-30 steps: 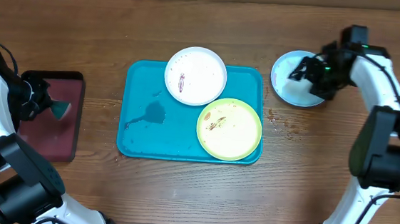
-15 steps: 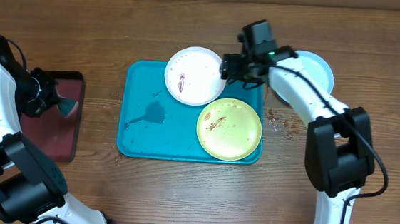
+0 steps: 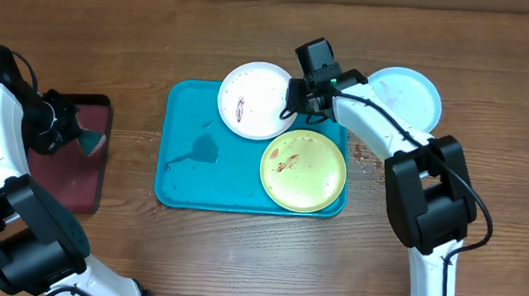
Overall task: Clean dirty plates on tray and stack at the side
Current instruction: 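Move the right gripper to the white plate rim and grip it, then scrub the white plate with the sponge in the left gripper, then lift the white plate with the right gripper onto the light-blue plate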
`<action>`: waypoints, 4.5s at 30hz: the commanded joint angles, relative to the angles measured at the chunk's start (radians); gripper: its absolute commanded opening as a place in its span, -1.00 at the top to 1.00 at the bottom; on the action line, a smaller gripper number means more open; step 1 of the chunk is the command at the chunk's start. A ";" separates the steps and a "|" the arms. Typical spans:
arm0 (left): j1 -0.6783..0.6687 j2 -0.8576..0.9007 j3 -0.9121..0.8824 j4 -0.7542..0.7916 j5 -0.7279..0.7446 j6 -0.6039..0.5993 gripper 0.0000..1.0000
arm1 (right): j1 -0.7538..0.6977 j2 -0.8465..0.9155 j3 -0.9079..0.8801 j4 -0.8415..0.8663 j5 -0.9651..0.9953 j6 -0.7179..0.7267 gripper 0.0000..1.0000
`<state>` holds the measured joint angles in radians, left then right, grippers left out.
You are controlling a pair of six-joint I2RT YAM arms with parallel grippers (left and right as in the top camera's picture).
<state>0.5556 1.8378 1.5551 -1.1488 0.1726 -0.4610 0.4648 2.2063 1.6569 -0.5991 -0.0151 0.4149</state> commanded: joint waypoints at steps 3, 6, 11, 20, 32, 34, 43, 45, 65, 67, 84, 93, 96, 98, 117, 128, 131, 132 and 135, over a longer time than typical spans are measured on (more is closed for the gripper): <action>-0.007 0.006 -0.002 -0.006 0.013 0.020 0.91 | 0.027 0.040 0.017 0.004 -0.006 0.009 0.62; -0.008 0.006 -0.002 -0.007 0.055 0.033 0.92 | 0.031 0.040 0.029 0.000 -0.032 0.008 0.76; -0.038 0.006 -0.002 -0.001 0.237 0.205 0.92 | 0.034 0.040 0.041 -0.008 -0.182 0.008 0.93; -0.219 0.006 -0.002 0.011 0.318 0.304 0.92 | 0.109 0.040 0.041 -0.069 -0.253 0.005 0.93; -0.500 0.006 -0.046 0.061 0.082 0.166 0.92 | 0.171 0.040 0.041 -0.130 -0.162 0.053 0.93; -0.540 0.006 -0.090 0.096 0.083 0.147 0.92 | 0.171 0.040 0.041 -0.129 -0.162 0.053 0.93; -0.669 0.006 -0.288 0.335 0.089 0.006 0.92 | 0.171 0.040 0.041 -0.129 -0.161 0.053 0.93; -0.678 0.006 -0.328 0.393 0.085 -0.015 0.92 | 0.171 0.040 0.041 -0.128 -0.161 0.053 0.93; -0.636 0.006 -0.381 0.303 -0.488 -0.016 0.92 | 0.170 0.040 0.041 -0.140 -0.161 0.053 0.93; -0.627 0.006 -0.307 0.255 -0.489 -0.016 0.92 | 0.170 0.040 0.041 -0.140 -0.161 0.053 0.93; -0.646 0.049 -0.135 0.336 0.138 0.053 0.92 | 0.170 0.040 0.041 -0.135 -0.161 0.053 0.93; -0.656 0.186 -0.199 0.318 -0.031 0.053 0.91 | 0.170 0.040 0.041 -0.140 -0.161 0.053 0.93; -0.639 0.198 -0.198 0.258 -0.188 0.036 0.92 | 0.170 0.040 0.041 -0.142 -0.161 0.050 0.93; -0.624 0.186 -0.190 0.212 -0.282 -0.007 0.92 | 0.170 0.040 0.041 -0.144 -0.161 0.050 0.93; -0.195 -0.231 -0.026 0.025 -0.337 -0.189 0.92 | 0.176 -0.162 0.109 -0.158 -0.050 -0.187 0.92; 0.094 -0.094 -0.072 0.065 -0.153 -0.189 0.92 | 0.385 -0.348 0.147 -0.042 0.690 -0.682 0.93; 0.111 -0.036 -0.072 0.080 -0.153 -0.189 0.92 | 0.461 -0.351 0.147 0.034 0.838 -0.858 0.93; 0.113 -0.015 -0.072 0.081 -0.153 -0.189 0.92 | 0.482 -0.351 0.147 0.053 0.875 -0.908 0.93; 0.114 0.037 -0.072 0.082 -0.153 -0.189 0.91 | 0.544 -0.351 0.147 0.117 0.971 -1.043 0.93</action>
<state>0.6643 1.8275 1.4906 -1.0691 -0.0063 -0.6342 0.9695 1.8713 1.7878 -0.5209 0.7387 -0.4019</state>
